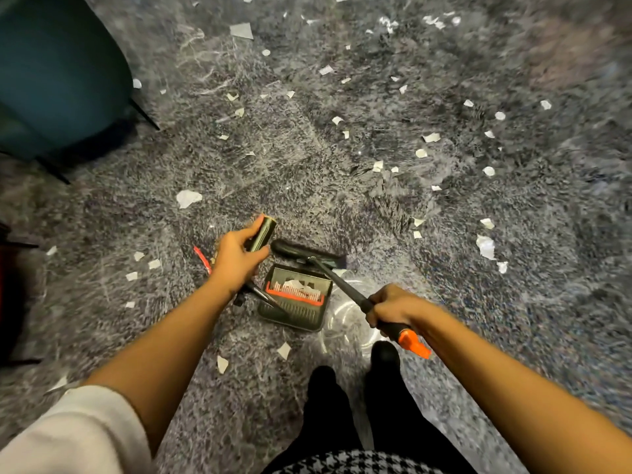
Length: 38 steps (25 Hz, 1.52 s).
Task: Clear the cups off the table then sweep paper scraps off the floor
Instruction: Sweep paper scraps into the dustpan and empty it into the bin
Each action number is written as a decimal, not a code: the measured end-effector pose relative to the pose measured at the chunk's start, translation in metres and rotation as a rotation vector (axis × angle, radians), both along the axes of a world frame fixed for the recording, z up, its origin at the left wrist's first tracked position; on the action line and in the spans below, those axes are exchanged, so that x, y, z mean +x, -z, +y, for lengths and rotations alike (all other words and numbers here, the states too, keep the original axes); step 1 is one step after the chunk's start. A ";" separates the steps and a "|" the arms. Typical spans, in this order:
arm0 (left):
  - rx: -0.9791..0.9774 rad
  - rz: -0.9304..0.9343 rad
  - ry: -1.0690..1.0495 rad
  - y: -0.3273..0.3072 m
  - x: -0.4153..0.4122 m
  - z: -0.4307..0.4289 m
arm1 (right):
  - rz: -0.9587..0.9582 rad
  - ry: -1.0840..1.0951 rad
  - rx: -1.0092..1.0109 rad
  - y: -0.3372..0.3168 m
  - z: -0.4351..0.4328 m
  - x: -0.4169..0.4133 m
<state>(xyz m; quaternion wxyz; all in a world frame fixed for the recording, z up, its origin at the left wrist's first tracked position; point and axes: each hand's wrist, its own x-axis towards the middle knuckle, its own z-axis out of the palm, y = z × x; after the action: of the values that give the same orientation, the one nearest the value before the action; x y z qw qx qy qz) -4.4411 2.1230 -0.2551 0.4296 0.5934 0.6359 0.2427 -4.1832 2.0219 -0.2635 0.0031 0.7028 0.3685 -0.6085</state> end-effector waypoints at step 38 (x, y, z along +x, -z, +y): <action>-0.003 0.041 0.260 0.008 -0.032 -0.023 | -0.304 -0.086 -0.041 0.005 -0.053 -0.049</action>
<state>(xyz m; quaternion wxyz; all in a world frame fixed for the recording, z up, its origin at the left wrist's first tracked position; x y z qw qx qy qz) -4.4728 2.0998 -0.2628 0.4453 0.6750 0.5625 0.1720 -4.2323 1.9686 -0.2681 0.0994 0.7702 0.3809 -0.5018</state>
